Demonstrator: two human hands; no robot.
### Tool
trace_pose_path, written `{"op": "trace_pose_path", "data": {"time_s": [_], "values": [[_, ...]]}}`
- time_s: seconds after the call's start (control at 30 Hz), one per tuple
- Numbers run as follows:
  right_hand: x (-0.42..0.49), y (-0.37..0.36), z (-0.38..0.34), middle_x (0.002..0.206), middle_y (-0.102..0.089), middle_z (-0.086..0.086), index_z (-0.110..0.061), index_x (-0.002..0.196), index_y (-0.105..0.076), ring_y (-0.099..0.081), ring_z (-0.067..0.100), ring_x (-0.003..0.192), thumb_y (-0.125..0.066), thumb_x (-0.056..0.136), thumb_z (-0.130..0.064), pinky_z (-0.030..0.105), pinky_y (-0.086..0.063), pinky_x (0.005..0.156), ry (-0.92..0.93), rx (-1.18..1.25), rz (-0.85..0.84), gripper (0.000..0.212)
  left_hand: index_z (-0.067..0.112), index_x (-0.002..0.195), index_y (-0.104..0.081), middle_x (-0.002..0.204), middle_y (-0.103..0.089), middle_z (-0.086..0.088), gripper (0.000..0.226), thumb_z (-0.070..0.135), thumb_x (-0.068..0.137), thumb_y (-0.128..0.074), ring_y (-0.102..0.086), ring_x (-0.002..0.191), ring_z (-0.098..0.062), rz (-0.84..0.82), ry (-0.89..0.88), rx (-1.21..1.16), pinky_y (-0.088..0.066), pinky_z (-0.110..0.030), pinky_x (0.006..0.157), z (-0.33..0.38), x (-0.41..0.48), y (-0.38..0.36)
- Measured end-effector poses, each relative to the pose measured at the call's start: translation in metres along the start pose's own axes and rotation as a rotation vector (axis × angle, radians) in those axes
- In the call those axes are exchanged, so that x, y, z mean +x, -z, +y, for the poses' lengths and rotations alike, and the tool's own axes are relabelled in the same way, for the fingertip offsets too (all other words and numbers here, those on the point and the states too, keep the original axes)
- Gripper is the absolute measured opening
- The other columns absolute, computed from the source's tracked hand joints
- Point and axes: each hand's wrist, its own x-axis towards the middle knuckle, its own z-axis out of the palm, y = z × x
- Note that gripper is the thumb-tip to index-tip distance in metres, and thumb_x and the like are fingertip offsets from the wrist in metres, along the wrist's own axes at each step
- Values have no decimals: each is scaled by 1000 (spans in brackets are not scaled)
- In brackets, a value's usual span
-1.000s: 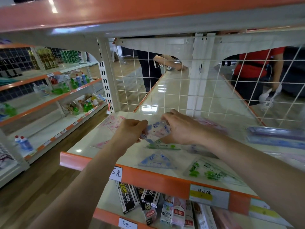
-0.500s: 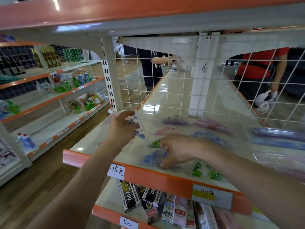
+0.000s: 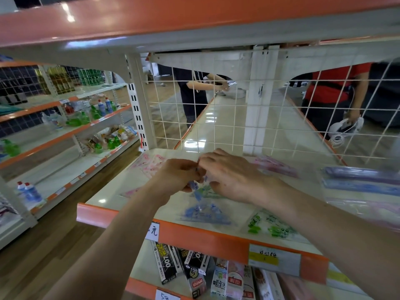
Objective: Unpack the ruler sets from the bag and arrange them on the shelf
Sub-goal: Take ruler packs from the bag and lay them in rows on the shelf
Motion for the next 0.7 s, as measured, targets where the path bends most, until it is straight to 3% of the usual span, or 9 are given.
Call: {"op": "trace_pose_path", "data": {"time_s": [0.17,0.33,0.57,0.7], "values": [[-7,-1,4,113,-57,-3,-20,118,-49,-49,16,110,-58,90,-21,26,-34,81,-84,92,-32,29,7,92,-66,74,-70,-10,17,7,78,-74,-57,65,-17,18,83,-158,-51,-23,54,-6,4,1],[-3,-8,2,126,-53,0,-26,141,-27,-51,20,111,-67,83,-40,36,-47,87,-129,76,-164,73,4,86,-68,77,-70,-12,7,3,79,-71,-55,59,-14,-8,112,-184,-50,-24,56,-6,8,-1],[2,-9,0,110,-56,-3,-23,125,-43,-55,17,95,-69,79,-43,37,-50,80,-135,125,-148,57,4,87,-71,77,-71,-12,6,7,81,-71,-56,60,-14,-1,94,-135,-51,-27,63,-6,10,-3],[4,-6,1,98,-55,-6,-19,116,-53,-52,17,99,-66,82,-42,34,-47,83,-178,147,-166,43,6,89,-71,78,-71,-9,8,10,85,-66,-57,57,-10,-13,100,-23,-49,-21,57,-11,8,-1]]}}
